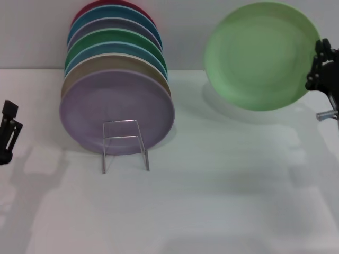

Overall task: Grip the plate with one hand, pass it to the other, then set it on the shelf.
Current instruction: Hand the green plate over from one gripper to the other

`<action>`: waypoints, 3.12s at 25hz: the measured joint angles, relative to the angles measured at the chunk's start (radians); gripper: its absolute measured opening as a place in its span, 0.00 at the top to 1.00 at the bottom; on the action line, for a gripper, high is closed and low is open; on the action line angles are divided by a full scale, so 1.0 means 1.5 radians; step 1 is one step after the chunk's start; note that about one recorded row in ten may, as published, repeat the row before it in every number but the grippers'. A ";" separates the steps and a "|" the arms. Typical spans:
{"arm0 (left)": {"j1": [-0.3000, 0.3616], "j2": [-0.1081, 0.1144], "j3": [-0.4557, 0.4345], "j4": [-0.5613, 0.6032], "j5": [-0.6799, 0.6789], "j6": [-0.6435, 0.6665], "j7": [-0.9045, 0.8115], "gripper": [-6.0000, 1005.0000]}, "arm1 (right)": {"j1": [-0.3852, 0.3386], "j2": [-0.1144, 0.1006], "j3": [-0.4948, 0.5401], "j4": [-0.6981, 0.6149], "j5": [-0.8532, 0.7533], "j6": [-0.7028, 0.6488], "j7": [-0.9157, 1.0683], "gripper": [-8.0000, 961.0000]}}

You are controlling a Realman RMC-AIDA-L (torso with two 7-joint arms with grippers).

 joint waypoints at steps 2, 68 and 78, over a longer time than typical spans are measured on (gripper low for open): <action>0.004 0.000 0.016 0.000 0.000 0.012 -0.008 0.22 | -0.005 0.000 -0.032 -0.025 0.032 -0.055 0.008 0.97; -0.077 -0.002 0.250 -0.051 -0.004 -0.157 0.008 0.24 | -0.092 0.002 -0.683 0.061 0.359 -0.375 -0.499 0.96; -0.085 -0.002 0.247 -0.051 -0.002 -0.171 0.013 0.35 | -0.088 0.002 -0.683 0.068 0.359 -0.363 -0.499 0.95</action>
